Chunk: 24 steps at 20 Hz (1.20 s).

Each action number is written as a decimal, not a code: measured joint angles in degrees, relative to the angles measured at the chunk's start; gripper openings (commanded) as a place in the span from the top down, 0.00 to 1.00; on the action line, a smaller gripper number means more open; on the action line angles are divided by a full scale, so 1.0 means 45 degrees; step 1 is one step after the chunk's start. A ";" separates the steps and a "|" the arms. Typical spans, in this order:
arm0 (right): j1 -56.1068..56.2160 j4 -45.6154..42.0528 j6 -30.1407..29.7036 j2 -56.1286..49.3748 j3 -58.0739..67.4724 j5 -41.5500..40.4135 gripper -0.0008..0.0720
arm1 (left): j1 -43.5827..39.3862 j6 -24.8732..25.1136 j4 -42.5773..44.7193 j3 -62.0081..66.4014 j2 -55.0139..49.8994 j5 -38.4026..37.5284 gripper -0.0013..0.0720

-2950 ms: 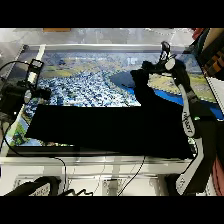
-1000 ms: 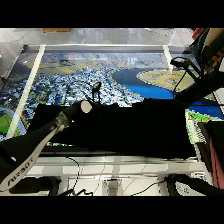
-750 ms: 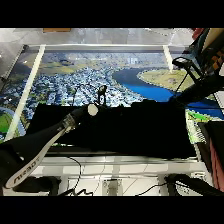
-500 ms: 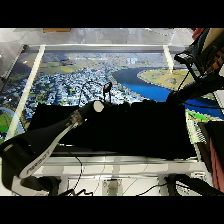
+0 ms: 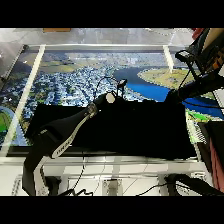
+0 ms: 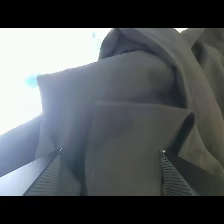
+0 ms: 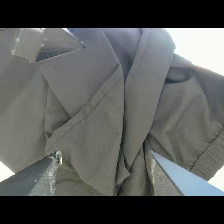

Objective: Fold the clothes and pants, and hang the long-sleeved shirts on hangers.

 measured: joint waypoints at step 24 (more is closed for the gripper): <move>0.0000 0.0005 0.0000 0.0000 0.0000 -0.0029 0.12 | -0.0068 0.0971 0.0010 0.0515 0.0146 0.3366 0.97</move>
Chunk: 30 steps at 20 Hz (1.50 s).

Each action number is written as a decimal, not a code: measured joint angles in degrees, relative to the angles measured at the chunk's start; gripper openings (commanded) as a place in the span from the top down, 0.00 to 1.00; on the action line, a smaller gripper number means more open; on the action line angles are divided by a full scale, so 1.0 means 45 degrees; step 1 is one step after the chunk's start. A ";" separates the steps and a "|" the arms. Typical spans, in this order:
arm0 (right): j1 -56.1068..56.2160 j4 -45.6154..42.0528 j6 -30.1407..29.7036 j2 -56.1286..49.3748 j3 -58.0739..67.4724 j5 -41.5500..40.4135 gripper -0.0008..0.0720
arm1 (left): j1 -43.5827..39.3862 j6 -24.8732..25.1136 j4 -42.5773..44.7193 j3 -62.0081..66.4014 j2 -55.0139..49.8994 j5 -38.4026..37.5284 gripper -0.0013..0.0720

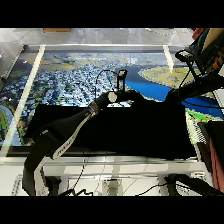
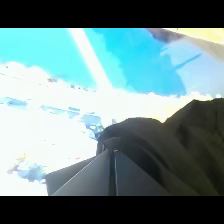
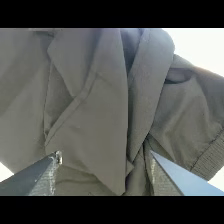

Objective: Fold the clothes and pants, and hang the long-sleeved shirts on hangers.

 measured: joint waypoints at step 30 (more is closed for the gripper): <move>-0.4891 -0.2691 0.0262 -0.0525 -0.0491 -0.6159 0.96 | 1.0448 0.8835 0.0044 -0.0024 0.5421 -0.0840 0.97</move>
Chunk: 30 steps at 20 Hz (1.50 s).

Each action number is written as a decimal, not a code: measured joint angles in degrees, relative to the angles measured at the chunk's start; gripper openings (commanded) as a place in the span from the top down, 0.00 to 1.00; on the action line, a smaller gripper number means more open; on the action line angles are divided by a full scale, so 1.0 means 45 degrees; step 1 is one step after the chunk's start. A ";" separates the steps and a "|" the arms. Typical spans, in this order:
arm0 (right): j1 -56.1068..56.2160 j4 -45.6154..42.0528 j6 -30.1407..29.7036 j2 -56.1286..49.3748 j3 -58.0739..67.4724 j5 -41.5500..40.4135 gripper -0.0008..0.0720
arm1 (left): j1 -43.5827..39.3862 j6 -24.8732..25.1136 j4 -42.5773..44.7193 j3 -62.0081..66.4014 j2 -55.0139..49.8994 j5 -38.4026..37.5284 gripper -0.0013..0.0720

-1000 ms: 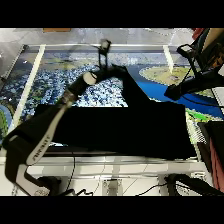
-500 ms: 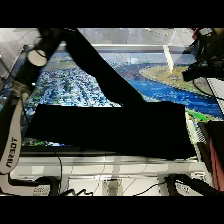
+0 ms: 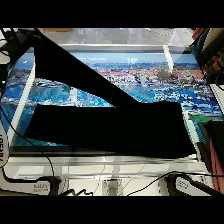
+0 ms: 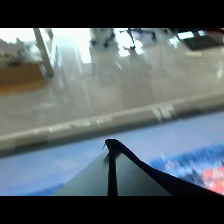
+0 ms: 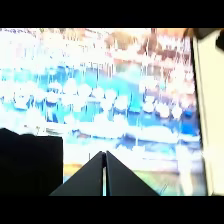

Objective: Fold the clothes and pants, and hang the long-sleeved shirts on hangers.

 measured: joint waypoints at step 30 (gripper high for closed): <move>-0.0831 0.2152 0.0063 -0.0835 -0.1443 0.0253 0.96 | -0.0408 -0.7101 0.7878 -0.0015 -0.3249 -0.2647 0.96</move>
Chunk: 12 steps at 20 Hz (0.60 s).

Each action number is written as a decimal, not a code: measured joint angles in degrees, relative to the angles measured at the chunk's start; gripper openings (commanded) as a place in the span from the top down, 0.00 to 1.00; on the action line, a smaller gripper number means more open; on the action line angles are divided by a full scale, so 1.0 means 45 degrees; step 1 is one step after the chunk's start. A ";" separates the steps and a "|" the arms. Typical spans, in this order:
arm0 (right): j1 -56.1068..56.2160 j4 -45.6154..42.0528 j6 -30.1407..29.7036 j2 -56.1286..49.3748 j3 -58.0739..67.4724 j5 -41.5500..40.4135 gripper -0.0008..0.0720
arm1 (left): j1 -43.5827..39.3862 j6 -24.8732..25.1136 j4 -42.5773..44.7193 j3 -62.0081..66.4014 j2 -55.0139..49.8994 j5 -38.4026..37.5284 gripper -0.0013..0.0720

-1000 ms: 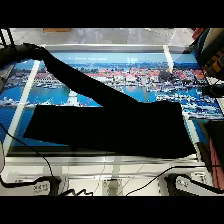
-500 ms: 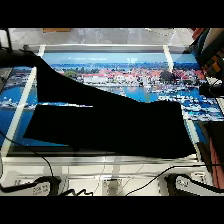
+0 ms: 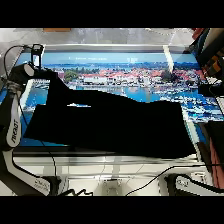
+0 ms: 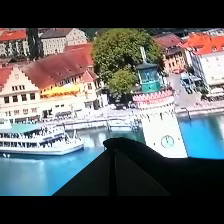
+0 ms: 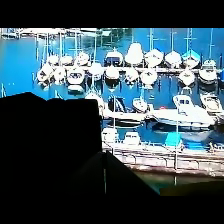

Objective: Fold the clothes and pants, and hang the long-sleeved shirts on hangers.

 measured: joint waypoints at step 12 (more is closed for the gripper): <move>0.0000 0.0573 0.0010 0.0000 0.0000 -0.0063 0.96 | 0.1719 -0.3701 -0.0228 0.0005 -0.0282 -0.1860 0.38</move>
